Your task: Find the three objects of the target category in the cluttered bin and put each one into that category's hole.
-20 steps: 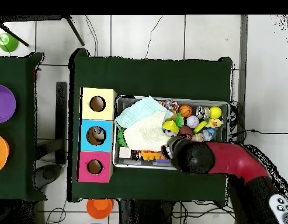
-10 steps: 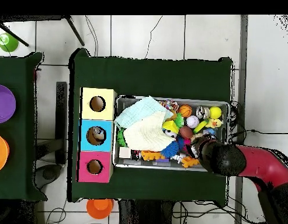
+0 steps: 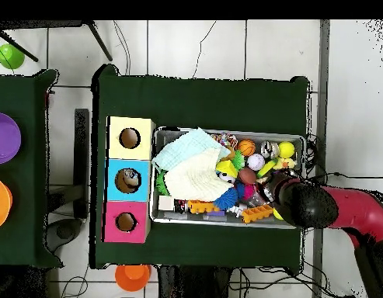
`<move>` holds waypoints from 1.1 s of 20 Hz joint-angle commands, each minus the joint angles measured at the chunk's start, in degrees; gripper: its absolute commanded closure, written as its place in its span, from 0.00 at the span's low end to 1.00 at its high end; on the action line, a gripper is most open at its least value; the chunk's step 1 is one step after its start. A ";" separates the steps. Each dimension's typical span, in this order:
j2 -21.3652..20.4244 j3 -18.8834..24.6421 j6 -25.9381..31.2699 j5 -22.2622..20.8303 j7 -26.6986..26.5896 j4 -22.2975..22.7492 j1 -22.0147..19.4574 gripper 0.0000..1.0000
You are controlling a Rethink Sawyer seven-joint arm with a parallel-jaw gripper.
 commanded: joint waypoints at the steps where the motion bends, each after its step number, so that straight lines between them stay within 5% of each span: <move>1: -0.39 5.60 0.04 -5.45 -13.49 -2.65 -0.03 0.00; 16: 5.25 1.35 -1.21 -17.83 -9.53 -10.31 4.06 0.00; 22: 6.17 2.01 -1.34 -18.71 -9.17 -10.70 3.55 0.00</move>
